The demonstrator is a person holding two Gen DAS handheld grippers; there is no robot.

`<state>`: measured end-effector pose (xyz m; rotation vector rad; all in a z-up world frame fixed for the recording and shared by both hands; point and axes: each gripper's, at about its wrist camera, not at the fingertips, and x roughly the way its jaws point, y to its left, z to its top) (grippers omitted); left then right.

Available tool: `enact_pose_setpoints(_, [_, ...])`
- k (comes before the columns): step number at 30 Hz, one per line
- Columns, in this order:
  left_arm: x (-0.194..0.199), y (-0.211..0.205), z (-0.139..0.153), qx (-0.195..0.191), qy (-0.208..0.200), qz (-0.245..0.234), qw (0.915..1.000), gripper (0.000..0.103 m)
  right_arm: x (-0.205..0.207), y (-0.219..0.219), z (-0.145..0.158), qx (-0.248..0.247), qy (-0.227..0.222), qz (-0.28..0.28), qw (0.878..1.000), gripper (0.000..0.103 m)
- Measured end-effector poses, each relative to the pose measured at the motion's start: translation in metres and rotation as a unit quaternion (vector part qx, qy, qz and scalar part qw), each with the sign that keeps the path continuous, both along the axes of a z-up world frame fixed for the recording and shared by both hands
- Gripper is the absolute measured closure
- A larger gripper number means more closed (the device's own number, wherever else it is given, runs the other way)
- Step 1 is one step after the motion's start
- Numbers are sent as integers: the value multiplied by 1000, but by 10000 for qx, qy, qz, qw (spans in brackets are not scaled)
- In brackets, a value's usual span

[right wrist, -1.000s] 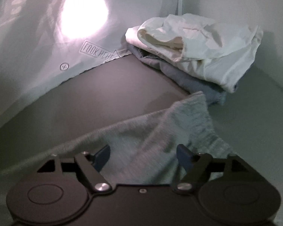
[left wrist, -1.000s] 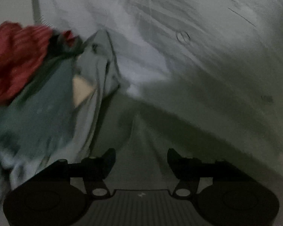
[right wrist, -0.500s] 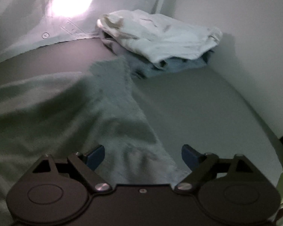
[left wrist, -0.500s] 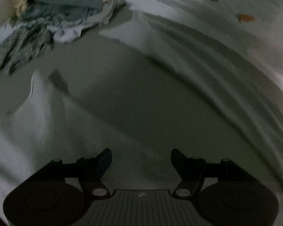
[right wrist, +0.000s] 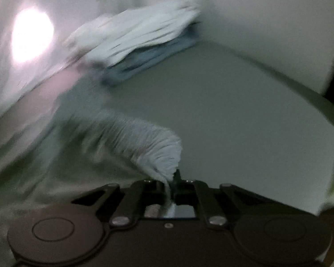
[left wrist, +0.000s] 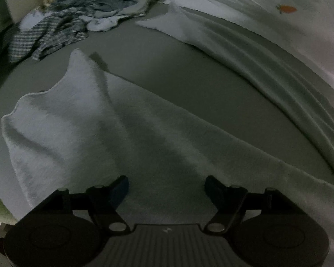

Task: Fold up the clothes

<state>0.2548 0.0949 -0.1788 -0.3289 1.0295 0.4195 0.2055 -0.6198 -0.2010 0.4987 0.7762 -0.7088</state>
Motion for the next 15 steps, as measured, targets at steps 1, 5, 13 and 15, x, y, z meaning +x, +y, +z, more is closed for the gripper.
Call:
enact_pose_setpoints(1, [-3, 4, 1, 15, -10, 47, 10000, 26, -6, -9, -4, 241, -60, -114, 9996, 95])
enact_pose_setpoints(5, [-20, 26, 5, -22, -51, 282, 9996, 24, -19, -15, -10, 686, -222, -231, 9971, 77])
enact_pose_setpoints(13, [-73, 85, 10, -239, -379, 995, 9940, 18, -40, 1, -17, 1791, -1152, -572, 9754, 56])
enact_pose_setpoints(15, [-85, 102, 10, -260, -516, 1282, 9901, 18, -45, 7, -19, 1927, -1327, -693, 9698, 56])
